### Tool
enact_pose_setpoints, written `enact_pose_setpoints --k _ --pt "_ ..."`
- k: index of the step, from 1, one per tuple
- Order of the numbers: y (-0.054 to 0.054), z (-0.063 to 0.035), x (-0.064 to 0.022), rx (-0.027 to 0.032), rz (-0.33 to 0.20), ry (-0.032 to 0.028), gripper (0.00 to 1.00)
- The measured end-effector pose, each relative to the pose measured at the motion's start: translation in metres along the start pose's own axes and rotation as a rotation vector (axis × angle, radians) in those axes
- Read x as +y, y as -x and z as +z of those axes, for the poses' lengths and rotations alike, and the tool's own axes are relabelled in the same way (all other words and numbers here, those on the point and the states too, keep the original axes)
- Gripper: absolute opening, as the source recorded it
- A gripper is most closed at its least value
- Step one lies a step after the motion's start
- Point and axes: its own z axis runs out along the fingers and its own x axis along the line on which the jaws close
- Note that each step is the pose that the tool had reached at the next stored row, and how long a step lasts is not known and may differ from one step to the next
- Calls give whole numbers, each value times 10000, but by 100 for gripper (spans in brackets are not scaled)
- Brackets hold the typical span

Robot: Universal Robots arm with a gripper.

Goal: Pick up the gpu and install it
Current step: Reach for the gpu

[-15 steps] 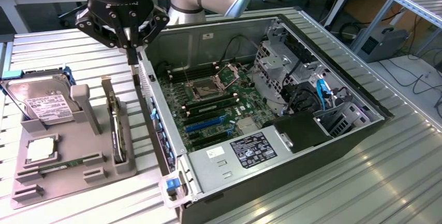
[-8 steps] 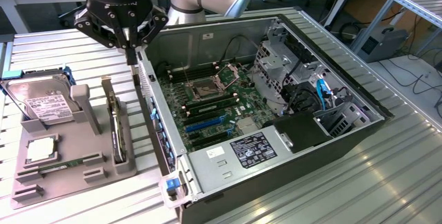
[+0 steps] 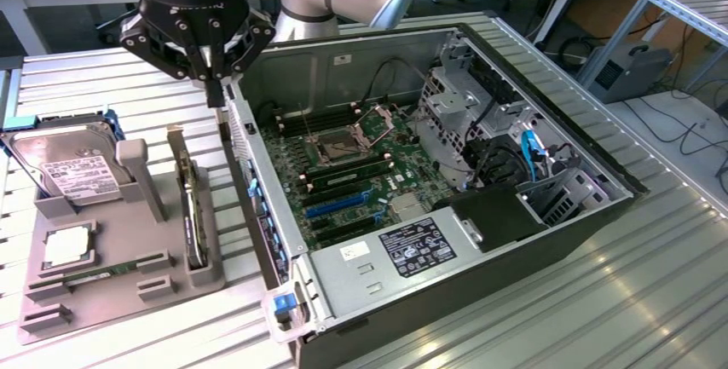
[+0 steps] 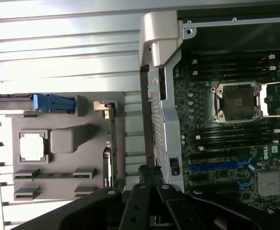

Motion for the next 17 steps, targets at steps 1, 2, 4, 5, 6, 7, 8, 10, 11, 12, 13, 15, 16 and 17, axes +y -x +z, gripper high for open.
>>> enact_pose_setpoints --k 1,2,4,5,6,7,8,10,11,12,13,15,16,17 --pt "-7 0 0 0 0 0 11" --pt "-14 0 -1 0 0 0 11" --pt "-17 0 -1 0 -1 0 11" --pt "-19 -1 -1 0 0 0 11" --pt "-21 -1 -1 0 0 0 11" --pt "-23 -1 -2 1 0 -1 11" --pt "-25 -1 -2 0 0 0 11" --pt "-31 -1 -2 0 0 0 11" --pt "-32 -1 -2 0 0 0 11" --pt "-33 -1 -2 0 -1 0 11" --pt "-36 -1 -3 0 0 0 11" --pt "-39 -1 -3 0 -1 0 11" --pt "-40 -1 -3 0 0 0 11" --pt "-41 -1 -3 1 0 0 11"
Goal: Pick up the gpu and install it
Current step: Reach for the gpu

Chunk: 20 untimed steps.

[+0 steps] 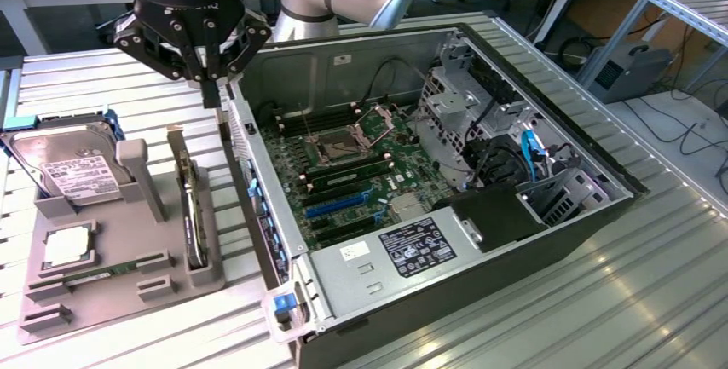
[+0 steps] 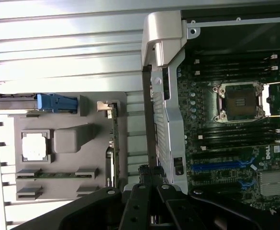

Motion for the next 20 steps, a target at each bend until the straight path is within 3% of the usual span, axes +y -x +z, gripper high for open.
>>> enact_pose_setpoints --k 20 --pt "-57 -1 -4 -1 1 1 11"
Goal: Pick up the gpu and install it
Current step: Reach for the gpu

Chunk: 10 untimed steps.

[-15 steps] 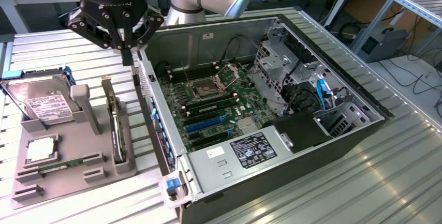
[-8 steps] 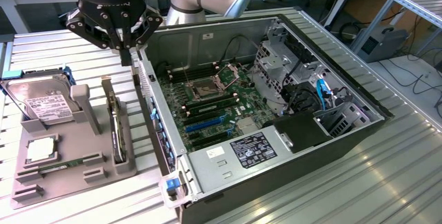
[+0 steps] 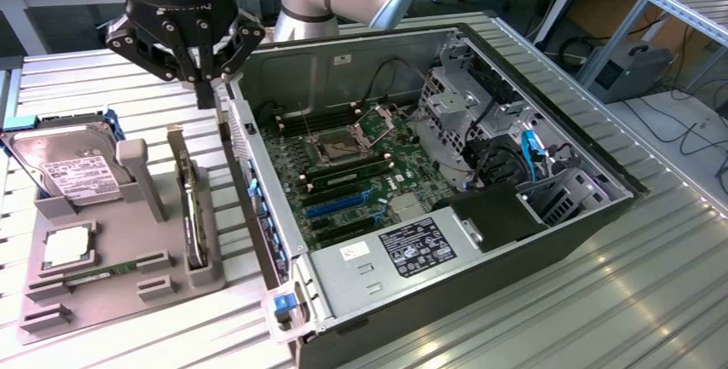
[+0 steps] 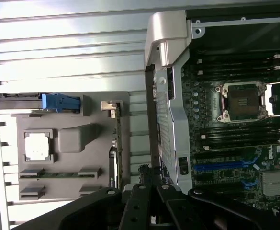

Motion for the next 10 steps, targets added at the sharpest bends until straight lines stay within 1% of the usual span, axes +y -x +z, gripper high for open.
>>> enact_pose_setpoints --k 10 --pt "-29 -1 -2 1 -1 0 11"
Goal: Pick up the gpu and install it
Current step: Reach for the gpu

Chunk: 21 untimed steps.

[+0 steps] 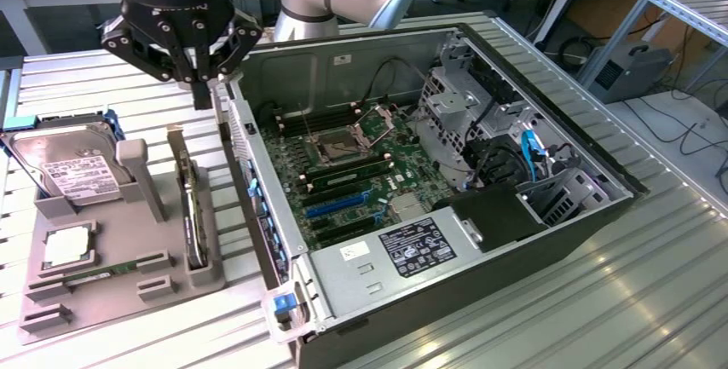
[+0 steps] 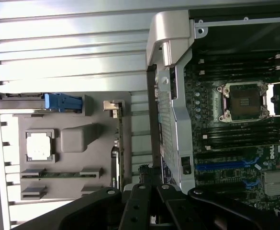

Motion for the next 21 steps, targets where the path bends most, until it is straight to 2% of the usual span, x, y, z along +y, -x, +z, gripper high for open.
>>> enact_pose_setpoints --k 21 --pt "-60 -2 -5 -1 1 0 11"
